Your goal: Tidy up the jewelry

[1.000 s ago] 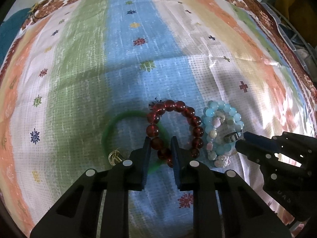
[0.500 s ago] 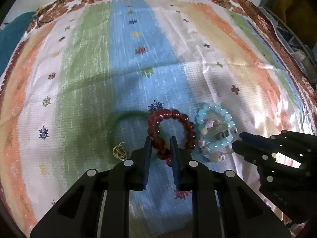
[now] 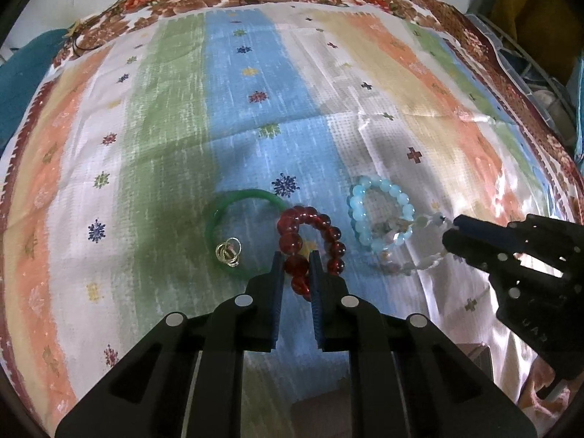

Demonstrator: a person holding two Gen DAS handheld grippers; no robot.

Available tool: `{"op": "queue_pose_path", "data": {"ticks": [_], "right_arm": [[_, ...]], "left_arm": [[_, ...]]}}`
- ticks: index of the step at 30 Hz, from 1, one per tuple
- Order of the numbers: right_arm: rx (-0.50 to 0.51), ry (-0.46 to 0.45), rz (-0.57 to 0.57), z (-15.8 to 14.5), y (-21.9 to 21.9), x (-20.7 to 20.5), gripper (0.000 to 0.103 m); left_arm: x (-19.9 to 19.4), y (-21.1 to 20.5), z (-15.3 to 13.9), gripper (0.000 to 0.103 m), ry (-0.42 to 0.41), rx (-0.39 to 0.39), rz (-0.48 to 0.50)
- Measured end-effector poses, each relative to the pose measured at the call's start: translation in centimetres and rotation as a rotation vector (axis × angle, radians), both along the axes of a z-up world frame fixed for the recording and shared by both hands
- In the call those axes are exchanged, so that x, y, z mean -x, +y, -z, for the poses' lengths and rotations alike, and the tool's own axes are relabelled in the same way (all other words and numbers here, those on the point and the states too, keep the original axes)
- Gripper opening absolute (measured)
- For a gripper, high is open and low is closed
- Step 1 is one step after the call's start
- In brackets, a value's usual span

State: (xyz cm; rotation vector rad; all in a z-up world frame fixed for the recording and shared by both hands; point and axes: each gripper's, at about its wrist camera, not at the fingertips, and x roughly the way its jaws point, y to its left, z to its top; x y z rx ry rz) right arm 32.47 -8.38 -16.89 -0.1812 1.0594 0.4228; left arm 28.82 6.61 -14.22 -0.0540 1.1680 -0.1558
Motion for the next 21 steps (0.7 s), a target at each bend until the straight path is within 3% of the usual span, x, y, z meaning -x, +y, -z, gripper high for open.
{"op": "queue_pose_path", "data": {"ticks": [16,21], "right_arm": [[0.027,-0.072,-0.03,-2.5,0.8,2.9,0.013],[0.022,-0.083,-0.022,-3.0,0.7,3.5,0.008]], "left_arm": [[2.2,-0.7,-2.8,0.013,-0.047,0.0,0.0],[3.1,-0.8,-3.8,0.013,-0.071,0.015,-0.002]]}}
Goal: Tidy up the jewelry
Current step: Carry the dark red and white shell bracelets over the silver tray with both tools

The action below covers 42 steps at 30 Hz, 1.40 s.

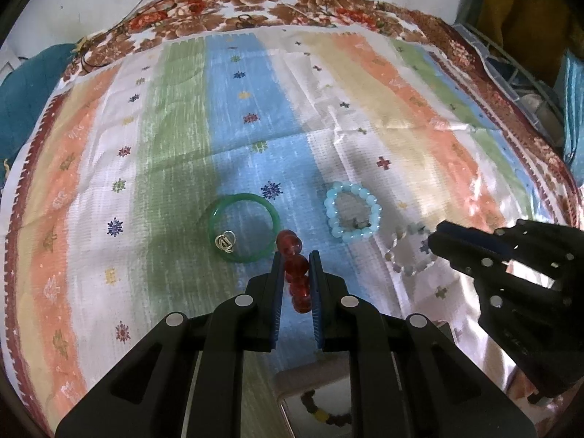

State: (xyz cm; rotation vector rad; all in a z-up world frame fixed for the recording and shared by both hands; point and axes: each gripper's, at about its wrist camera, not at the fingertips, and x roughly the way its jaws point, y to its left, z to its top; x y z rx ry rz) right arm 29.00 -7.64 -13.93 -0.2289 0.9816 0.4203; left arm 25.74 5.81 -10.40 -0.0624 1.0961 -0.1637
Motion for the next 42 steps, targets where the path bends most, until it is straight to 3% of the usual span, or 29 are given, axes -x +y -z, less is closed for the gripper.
{"op": "queue_pose_path", "data": {"ticks": [30,42], "right_arm": [[-0.076,-0.096,-0.01,-4.1,-0.6,4.7,0.007],[-0.096,-0.136,-0.064,-5.1,-0.4,7.7,0.007]], "left_arm": [[6.2,-0.5,-5.9,0.013,-0.149,0.076,0.009],[9.8,-0.1,-7.4,0.013,-0.201,0.121,-0.004]]}}
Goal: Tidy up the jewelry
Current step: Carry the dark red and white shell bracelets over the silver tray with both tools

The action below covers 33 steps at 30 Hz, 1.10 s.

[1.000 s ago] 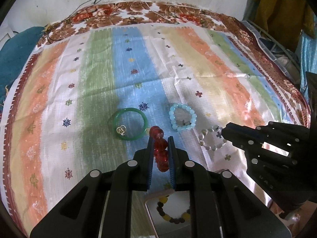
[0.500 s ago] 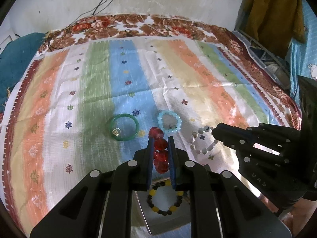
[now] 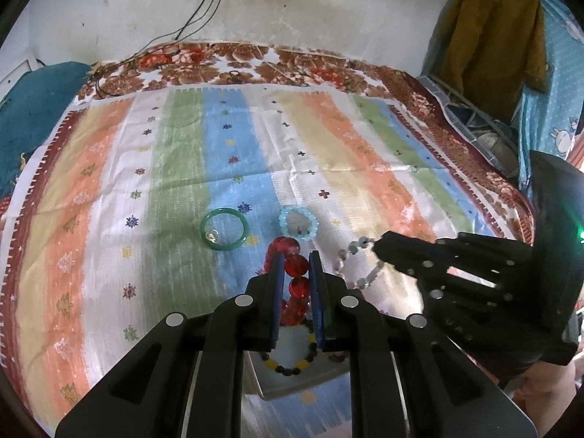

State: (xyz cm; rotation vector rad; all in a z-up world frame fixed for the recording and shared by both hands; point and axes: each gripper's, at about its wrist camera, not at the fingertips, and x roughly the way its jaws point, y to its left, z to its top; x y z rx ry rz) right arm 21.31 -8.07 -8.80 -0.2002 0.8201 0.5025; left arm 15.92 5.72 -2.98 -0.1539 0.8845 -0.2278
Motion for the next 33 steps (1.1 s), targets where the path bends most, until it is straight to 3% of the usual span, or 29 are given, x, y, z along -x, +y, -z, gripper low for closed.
{"op": "queue_pose_path", "data": {"ticks": [10,28,29,30,32,33], "right_arm": [[-0.014,-0.012,-0.017,-0.3,-0.9,2.2,0.007],[-0.052,0.041,-0.065,0.1,-0.9,3.4,0.008],[-0.047,0.045,-0.055,0.3,-1.0,3.3,0.011],[-0.046,0.046,-0.045,0.3,-1.2,3.1,0.025],[-0.058,0.037,-0.022,0.2,-1.8,2.8,0.043],[-0.058,0.036,-0.014,0.1,-1.9,2.7,0.043]], "left_arm": [[2.5,-0.6,-0.1,0.013,-0.029,-0.034,0.012],[4.1,-1.5,0.9,0.013,0.002,-0.066,0.01],[4.0,-1.3,1.0,0.014,0.007,-0.067,-0.003],[3.9,-0.9,1.0,0.014,0.006,-0.066,-0.021],[3.9,-0.3,0.9,0.027,0.0,-0.064,-0.053],[3.8,-0.1,0.8,0.029,-0.004,-0.064,-0.067]]}}
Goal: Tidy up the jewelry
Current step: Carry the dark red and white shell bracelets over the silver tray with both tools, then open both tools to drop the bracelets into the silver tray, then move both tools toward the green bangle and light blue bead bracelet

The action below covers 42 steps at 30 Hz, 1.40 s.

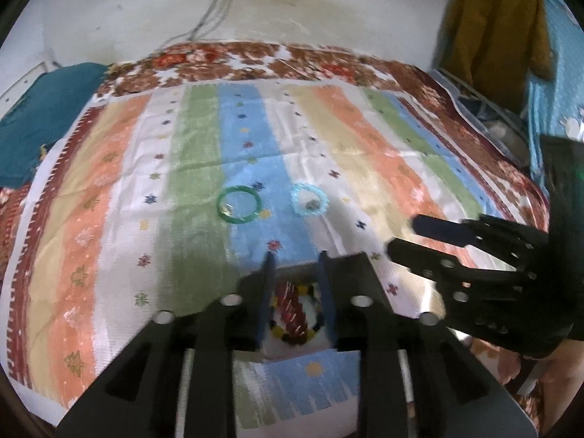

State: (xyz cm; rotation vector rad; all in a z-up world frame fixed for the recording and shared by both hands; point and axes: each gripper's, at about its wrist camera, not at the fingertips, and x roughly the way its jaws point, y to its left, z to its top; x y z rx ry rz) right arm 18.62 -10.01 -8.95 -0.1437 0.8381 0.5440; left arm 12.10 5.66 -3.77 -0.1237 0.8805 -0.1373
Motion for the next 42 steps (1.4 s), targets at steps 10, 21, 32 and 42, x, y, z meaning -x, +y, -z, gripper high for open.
{"op": "queue_pose_path", "data": {"ticks": [10,21,32,42], "right_arm": [[0.018,0.034,0.061,1.1,-0.8,-1.9,0.054],[0.085,0.042,0.085,2.0,-0.4,-4.0,0.067],[0.046,0.07,0.147,2.9,-0.8,-7.6,0.073],[0.068,0.086,0.182,4.2,-0.7,-10.3,0.075]], "left_arm": [[-1.3,1.5,0.7,0.053,0.023,-0.023,-0.081],[-4.2,2.4,1.9,0.074,0.049,-0.11,-0.151],[-6.7,3.3,3.0,0.077,0.078,-0.124,-0.187],[-9.0,3.9,4.4,0.079,0.111,-0.098,-0.196]]}}
